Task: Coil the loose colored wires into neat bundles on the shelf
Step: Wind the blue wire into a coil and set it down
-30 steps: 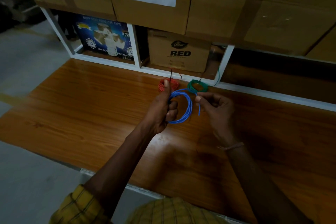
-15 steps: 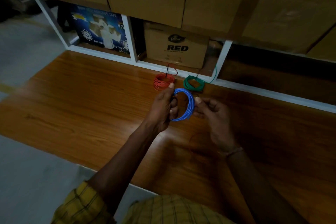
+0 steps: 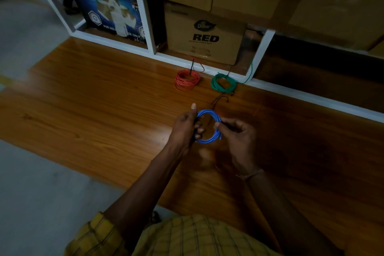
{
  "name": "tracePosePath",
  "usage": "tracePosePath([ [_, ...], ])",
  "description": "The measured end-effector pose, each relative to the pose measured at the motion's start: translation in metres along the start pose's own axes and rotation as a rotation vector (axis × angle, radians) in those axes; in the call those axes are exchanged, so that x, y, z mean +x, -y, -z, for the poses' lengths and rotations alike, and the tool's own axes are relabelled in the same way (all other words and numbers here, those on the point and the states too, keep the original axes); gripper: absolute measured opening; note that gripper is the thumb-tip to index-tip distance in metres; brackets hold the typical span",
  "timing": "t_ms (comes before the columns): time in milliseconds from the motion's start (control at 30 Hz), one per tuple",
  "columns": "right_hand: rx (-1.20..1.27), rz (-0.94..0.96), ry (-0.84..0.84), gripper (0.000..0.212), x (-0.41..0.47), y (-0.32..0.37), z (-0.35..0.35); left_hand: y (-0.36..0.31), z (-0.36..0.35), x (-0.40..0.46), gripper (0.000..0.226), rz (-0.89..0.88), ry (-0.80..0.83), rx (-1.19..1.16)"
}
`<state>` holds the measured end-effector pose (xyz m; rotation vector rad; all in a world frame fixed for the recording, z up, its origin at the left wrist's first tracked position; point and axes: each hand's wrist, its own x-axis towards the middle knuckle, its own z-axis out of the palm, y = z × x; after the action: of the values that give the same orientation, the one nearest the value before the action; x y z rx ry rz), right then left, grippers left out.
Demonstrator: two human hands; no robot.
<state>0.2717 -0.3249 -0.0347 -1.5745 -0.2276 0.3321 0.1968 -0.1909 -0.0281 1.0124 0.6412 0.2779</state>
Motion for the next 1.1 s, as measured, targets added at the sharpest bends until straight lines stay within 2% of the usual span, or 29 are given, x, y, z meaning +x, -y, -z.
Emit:
tracePosePath([
  [67,-0.009,-0.025,-0.028,0.015,0.008,-0.002,-0.002,-0.001,-0.002,0.005,0.04,-0.045,0.012,0.04],
  [333,-0.066,-0.057,-0.061,0.016,0.016,-0.012,-0.021,0.008,0.002,0.03,0.023,-0.178,-0.137,0.111],
  [400,-0.113,-0.082,-0.022,0.012,0.02,-0.015,-0.022,0.007,0.008,0.035,0.023,-0.195,-0.14,0.148],
  [467,-0.18,-0.126,0.086,0.004,0.03,-0.016,-0.017,0.005,0.016,0.04,0.021,-0.226,-0.122,0.214],
  [567,-0.33,-0.155,0.224,0.021,0.05,-0.007,-0.011,0.002,0.031,0.048,0.022,-0.281,-0.101,0.332],
  [633,-0.302,-0.201,0.219,0.022,0.063,0.001,-0.009,0.001,0.037,0.051,0.022,-0.308,-0.098,0.398],
  [733,-0.312,-0.249,0.285,0.01,0.078,0.028,-0.005,0.0,0.045,0.053,0.024,-0.335,-0.116,0.452],
  [800,-0.377,-0.213,0.34,0.011,0.092,0.049,0.001,-0.002,0.051,0.055,0.023,-0.343,-0.108,0.457],
  [867,-0.391,-0.14,0.279,0.012,0.109,0.061,0.005,-0.005,0.055,0.054,0.021,-0.341,-0.086,0.45],
  [933,-0.46,-0.05,0.18,0.011,0.127,0.057,0.003,-0.007,0.058,0.055,0.021,-0.324,-0.077,0.434],
  [967,-0.515,-0.028,0.181,0.012,0.133,0.052,0.001,-0.008,0.059,0.056,0.021,-0.317,-0.071,0.426],
  [1100,-0.621,-0.144,0.332,0.015,0.142,0.011,-0.009,-0.01,0.057,0.058,0.02,-0.297,-0.061,0.394],
])
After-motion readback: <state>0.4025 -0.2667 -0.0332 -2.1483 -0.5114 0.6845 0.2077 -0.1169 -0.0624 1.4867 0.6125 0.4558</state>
